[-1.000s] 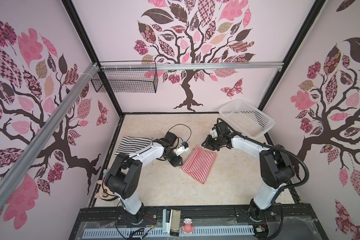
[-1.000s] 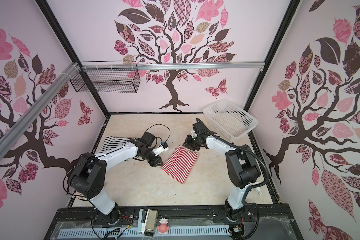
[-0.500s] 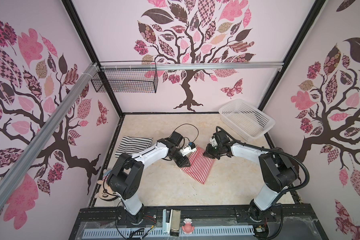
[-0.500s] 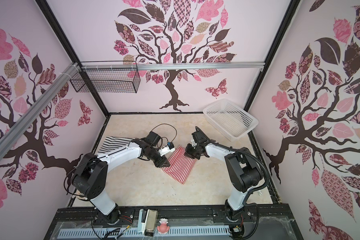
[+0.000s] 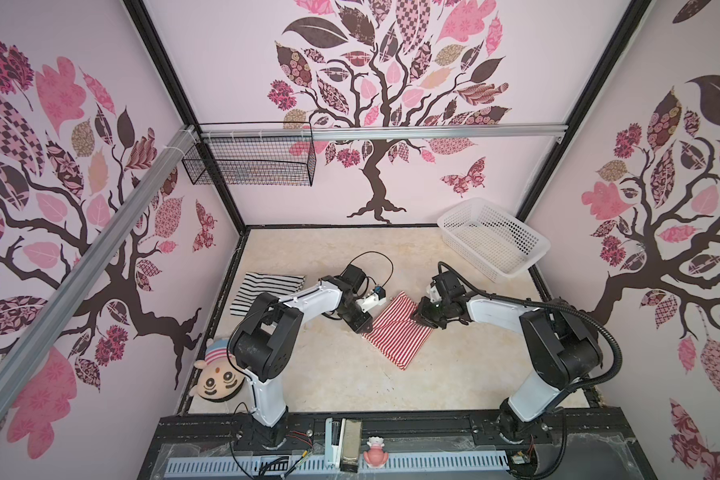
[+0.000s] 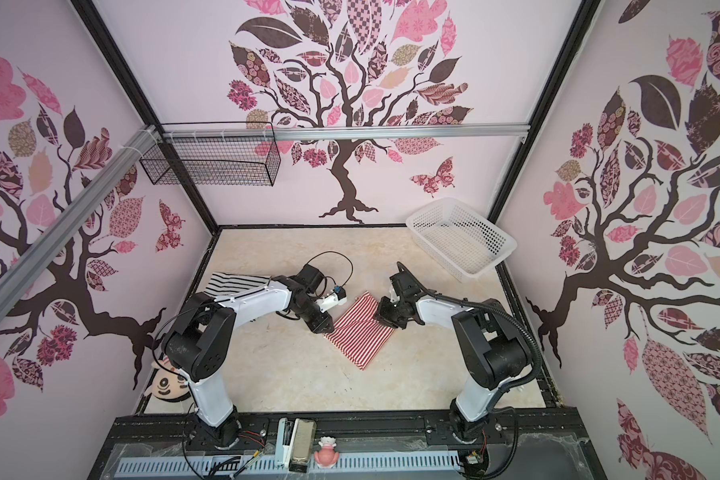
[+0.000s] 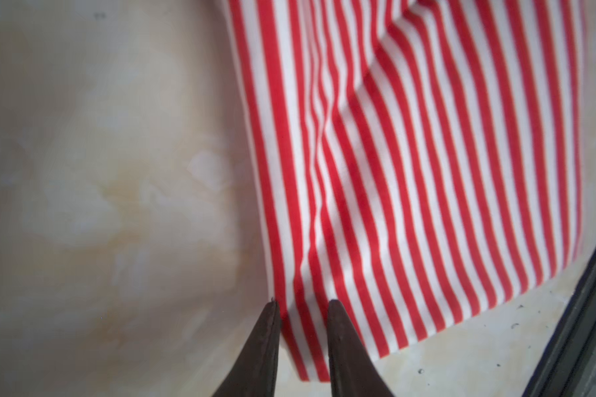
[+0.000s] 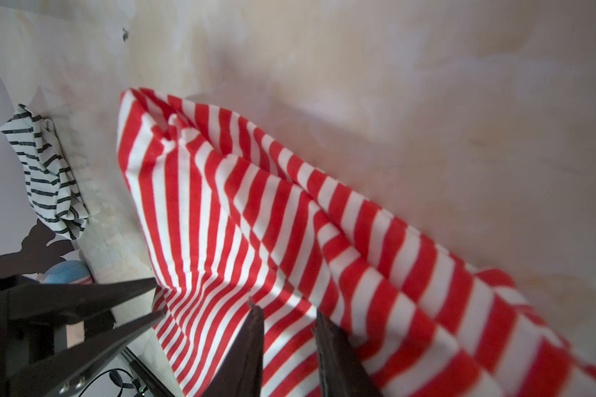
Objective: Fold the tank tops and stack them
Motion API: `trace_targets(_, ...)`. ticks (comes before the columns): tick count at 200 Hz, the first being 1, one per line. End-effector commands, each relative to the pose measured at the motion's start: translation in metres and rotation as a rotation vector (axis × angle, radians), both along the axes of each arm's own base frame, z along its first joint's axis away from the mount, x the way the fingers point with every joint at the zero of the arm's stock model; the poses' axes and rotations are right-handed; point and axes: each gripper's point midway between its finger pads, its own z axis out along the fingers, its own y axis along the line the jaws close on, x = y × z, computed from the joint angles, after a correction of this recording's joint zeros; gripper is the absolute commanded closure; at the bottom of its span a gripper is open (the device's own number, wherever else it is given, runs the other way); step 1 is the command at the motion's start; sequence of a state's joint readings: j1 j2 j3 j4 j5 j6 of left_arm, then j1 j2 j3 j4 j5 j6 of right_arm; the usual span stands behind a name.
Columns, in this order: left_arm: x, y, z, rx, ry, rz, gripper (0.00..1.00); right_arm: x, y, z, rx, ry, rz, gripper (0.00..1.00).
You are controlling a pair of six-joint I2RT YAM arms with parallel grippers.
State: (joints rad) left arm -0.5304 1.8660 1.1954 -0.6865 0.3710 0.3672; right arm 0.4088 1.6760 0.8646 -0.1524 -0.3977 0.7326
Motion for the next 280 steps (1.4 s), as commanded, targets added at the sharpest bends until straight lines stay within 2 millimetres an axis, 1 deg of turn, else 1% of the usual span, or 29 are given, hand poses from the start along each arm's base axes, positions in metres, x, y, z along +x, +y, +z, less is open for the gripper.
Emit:
trace_targets(1, 0.013, 0.009, -0.006, 0.096, -0.012, -0.002, 0.73, 0.004, 0.0, 0.021, 0.018, -0.056, 0.006, 0.68)
trace_targets(10, 0.018, 0.007, 0.001, 0.087, -0.026, -0.001, 0.73, 0.004, 0.0, 0.03, 0.028, -0.072, 0.007, 0.67)
trace_targets(16, 0.021, 0.003, 0.009, 0.069, -0.04, -0.002, 0.73, 0.004, 0.0, 0.035, 0.03, -0.08, 0.006, 0.66)
trace_targets(34, 0.034, -0.014, 0.046, -0.025, -0.098, 0.003, 0.72, 0.004, -0.002, 0.053, 0.033, -0.119, 0.0, 0.65)
trace_targets(50, 0.047, -0.034, 0.077, -0.104, -0.152, 0.002, 0.71, 0.002, -0.008, 0.062, 0.023, -0.14, -0.012, 0.63)
trace_targets(60, 0.054, -0.048, 0.088, -0.132, -0.177, -0.013, 0.71, 0.001, -0.012, 0.063, 0.014, -0.142, -0.023, 0.63)
trace_targets(71, 0.06, -0.064, 0.09, -0.143, -0.188, -0.039, 0.71, 0.0, -0.017, 0.061, 0.01, -0.134, -0.03, 0.64)
trace_targets(90, 0.069, -0.088, 0.08, -0.159, -0.16, -0.083, 0.71, -0.002, -0.025, 0.056, 0.003, -0.122, -0.046, 0.67)
trace_targets(102, 0.076, -0.098, 0.067, -0.151, -0.134, -0.098, 0.71, -0.004, -0.028, 0.054, 0.004, -0.12, -0.048, 0.69)
trace_targets(126, 0.087, -0.109, 0.046, -0.141, -0.1, -0.104, 0.71, -0.007, -0.036, 0.051, -0.004, -0.116, -0.061, 0.72)
trace_targets(153, 0.096, -0.116, 0.035, -0.139, -0.092, -0.101, 0.71, -0.012, -0.044, 0.041, -0.01, -0.093, -0.074, 0.74)
trace_targets(181, 0.108, -0.115, 0.02, -0.105, -0.115, -0.078, 0.71, -0.016, -0.046, 0.027, -0.017, -0.065, -0.078, 0.75)
trace_targets(202, 0.118, -0.107, 0.003, -0.035, -0.139, -0.035, 0.71, -0.02, -0.049, 0.017, -0.028, -0.041, -0.085, 0.75)
trace_targets(203, 0.122, -0.108, 0.007, -0.039, -0.153, -0.032, 0.71, -0.02, -0.049, 0.016, -0.028, -0.041, -0.085, 0.75)
trace_targets(205, 0.126, -0.109, 0.01, -0.039, -0.165, -0.025, 0.71, -0.021, -0.05, 0.015, -0.029, -0.038, -0.086, 0.75)
trace_targets(216, 0.134, -0.106, 0.006, -0.012, -0.188, -0.007, 0.71, -0.023, -0.051, 0.01, -0.034, -0.029, -0.092, 0.75)
trace_targets(262, 0.148, -0.095, -0.017, 0.101, -0.206, 0.019, 0.71, -0.029, -0.05, -0.017, -0.03, 0.034, -0.095, 0.73)
trace_targets(272, 0.15, -0.091, -0.016, 0.119, -0.212, 0.027, 0.71, -0.03, -0.049, -0.021, -0.033, 0.046, -0.091, 0.73)
trace_targets(280, 0.151, -0.089, -0.011, 0.122, -0.221, 0.035, 0.71, -0.031, -0.05, -0.021, -0.036, 0.048, -0.091, 0.73)
